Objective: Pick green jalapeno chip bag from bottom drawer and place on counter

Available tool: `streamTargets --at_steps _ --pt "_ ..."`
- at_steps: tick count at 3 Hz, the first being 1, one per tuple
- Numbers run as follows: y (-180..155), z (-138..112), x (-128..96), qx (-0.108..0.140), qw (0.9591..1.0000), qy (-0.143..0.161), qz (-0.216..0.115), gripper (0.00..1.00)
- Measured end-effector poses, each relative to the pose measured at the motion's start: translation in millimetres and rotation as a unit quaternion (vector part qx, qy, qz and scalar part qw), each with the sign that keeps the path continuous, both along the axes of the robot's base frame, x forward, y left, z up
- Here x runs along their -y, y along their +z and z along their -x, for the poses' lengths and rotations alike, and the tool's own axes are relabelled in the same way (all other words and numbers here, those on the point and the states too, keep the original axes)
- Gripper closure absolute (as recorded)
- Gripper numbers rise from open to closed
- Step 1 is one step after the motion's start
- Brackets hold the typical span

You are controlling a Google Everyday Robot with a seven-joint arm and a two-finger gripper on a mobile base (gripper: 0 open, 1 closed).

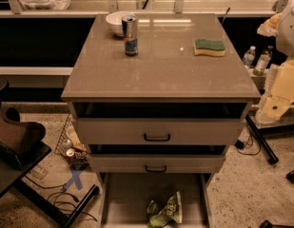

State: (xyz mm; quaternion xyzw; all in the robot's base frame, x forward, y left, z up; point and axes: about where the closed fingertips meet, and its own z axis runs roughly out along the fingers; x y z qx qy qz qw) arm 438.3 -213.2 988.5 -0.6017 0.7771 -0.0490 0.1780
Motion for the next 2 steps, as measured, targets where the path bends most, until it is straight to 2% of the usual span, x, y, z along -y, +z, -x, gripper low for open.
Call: streamTargets --at_steps 1,2 --pt "0.1 0.0 0.0 0.0 1.0 0.0 0.0 0.0" --pt "-5.0 -1.3 -3.0 0.013 0.9999 -0.006 -0.007 0.0"
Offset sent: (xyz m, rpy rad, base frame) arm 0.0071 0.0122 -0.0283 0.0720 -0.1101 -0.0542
